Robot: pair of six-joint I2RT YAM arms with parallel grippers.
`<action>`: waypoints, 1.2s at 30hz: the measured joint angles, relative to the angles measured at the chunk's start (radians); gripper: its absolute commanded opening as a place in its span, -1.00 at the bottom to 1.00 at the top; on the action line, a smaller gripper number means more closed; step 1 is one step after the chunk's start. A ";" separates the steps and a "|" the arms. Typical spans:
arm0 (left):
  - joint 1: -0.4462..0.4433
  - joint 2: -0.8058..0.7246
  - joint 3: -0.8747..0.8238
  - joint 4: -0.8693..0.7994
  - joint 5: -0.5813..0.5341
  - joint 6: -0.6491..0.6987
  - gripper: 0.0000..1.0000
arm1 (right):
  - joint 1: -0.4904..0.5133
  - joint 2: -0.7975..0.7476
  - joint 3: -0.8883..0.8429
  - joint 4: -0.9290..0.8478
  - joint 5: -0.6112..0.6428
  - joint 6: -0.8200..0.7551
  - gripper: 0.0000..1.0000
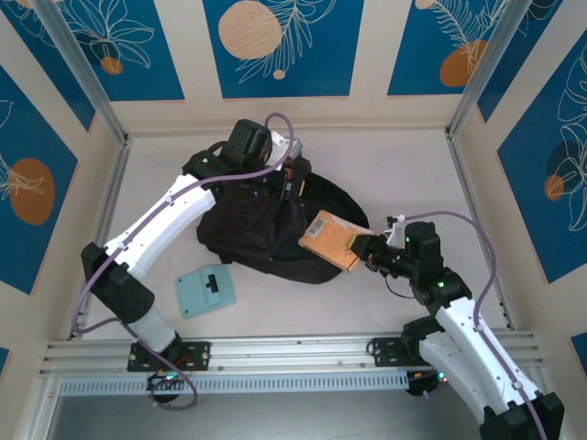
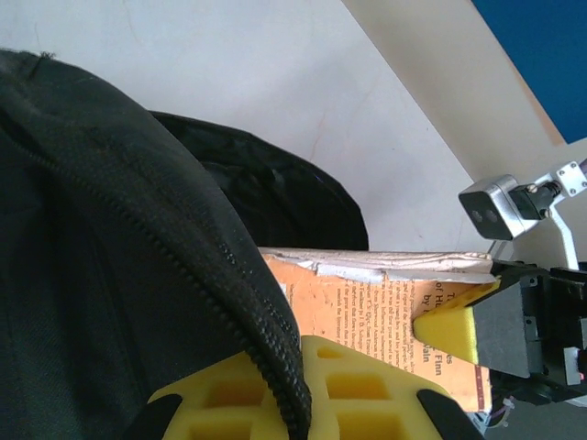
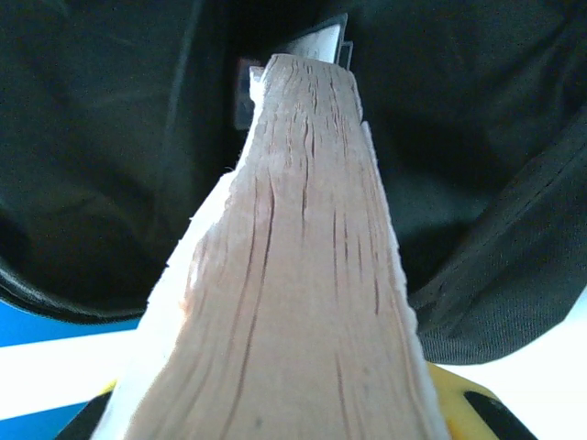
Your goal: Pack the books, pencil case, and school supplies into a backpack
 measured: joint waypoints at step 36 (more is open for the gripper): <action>0.011 -0.093 0.043 -0.035 -0.073 0.078 -1.00 | 0.290 1.106 0.715 0.292 0.043 0.149 -0.83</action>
